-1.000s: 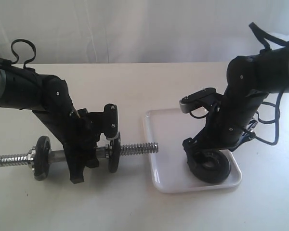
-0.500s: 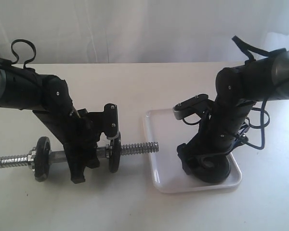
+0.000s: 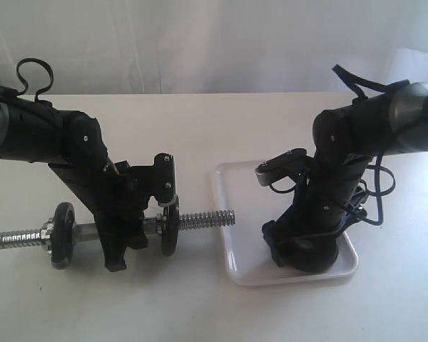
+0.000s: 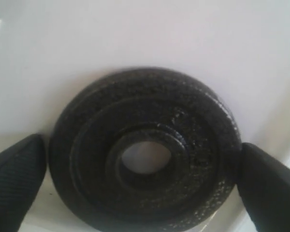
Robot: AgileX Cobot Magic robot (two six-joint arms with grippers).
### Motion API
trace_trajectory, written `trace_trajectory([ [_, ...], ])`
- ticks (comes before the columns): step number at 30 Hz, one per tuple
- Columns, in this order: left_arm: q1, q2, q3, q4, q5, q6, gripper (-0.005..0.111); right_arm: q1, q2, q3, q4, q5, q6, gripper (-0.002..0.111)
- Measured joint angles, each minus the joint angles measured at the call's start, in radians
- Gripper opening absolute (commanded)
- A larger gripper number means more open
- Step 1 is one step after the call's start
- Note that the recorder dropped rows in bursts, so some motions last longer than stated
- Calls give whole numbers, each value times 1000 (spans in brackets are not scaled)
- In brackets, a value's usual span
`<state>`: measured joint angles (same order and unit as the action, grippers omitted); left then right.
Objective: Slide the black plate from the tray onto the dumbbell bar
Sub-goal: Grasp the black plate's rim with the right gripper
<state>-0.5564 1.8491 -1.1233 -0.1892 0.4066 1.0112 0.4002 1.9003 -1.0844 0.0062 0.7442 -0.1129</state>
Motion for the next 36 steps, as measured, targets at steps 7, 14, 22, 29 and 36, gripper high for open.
trace_trajectory([
  [7, 0, 0, 0, 0, 0, 0, 0, 0, 0, 0, -6, 0, 0, 36],
  [14, 0, 0, 0, 0, 0, 0, 0, 0, 0, 0, -14, -2, -60, 0],
  [22, 0, 0, 0, -6, 0, 0, 0, 0, 0, 0, -37, -20, -97, 0],
  [29, 0, 0, 0, -9, 0, -2, 0, 0, 0, 0, -37, -23, -97, 0],
  [36, 0, 0, 0, -12, 0, -2, 0, 0, 0, 0, -39, -23, -97, 0],
])
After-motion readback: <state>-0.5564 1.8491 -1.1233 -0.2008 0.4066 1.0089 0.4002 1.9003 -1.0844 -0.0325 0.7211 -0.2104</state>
